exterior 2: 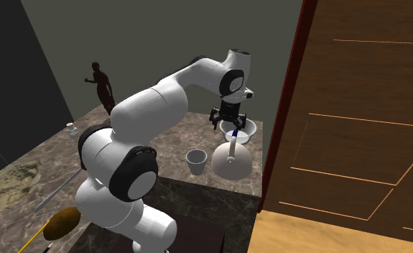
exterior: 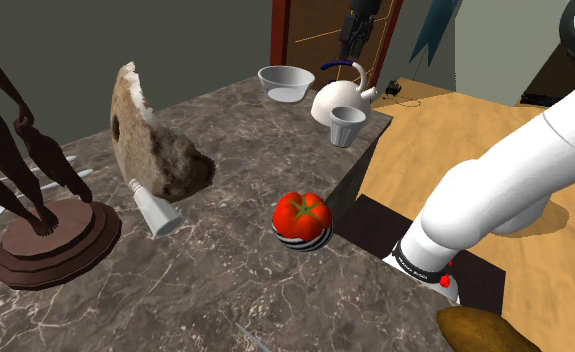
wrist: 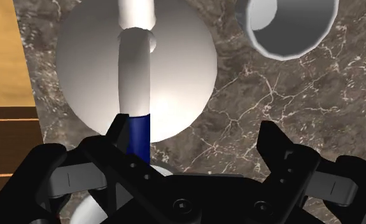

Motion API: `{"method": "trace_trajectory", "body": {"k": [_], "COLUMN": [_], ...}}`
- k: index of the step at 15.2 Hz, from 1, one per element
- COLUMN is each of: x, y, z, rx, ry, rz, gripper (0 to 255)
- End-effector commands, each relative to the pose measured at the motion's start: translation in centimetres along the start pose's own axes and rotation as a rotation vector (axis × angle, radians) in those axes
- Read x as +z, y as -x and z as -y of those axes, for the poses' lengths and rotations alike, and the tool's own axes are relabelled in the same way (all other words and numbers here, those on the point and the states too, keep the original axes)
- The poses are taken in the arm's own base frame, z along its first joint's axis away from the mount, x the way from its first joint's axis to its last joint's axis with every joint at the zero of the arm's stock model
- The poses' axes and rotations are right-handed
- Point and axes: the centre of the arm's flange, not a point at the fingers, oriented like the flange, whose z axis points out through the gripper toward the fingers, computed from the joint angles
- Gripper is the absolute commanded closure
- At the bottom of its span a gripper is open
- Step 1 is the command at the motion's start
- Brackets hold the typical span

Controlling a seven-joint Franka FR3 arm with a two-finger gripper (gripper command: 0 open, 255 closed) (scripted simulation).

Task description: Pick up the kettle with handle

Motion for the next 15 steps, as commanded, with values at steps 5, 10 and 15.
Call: {"method": "trace_trajectory", "body": {"k": [5,10,15], "x": [-0.6,2.4,2.4], "y": [-1.6,-1.6,-1.5], "z": [-3.8,-4.1,-4.1], "rx": [-0.01,-0.01,-0.01], "ry": [0.004,0.004,0.004], "rz": [0.011,0.011,0.011], "gripper": [0,0,255]}}
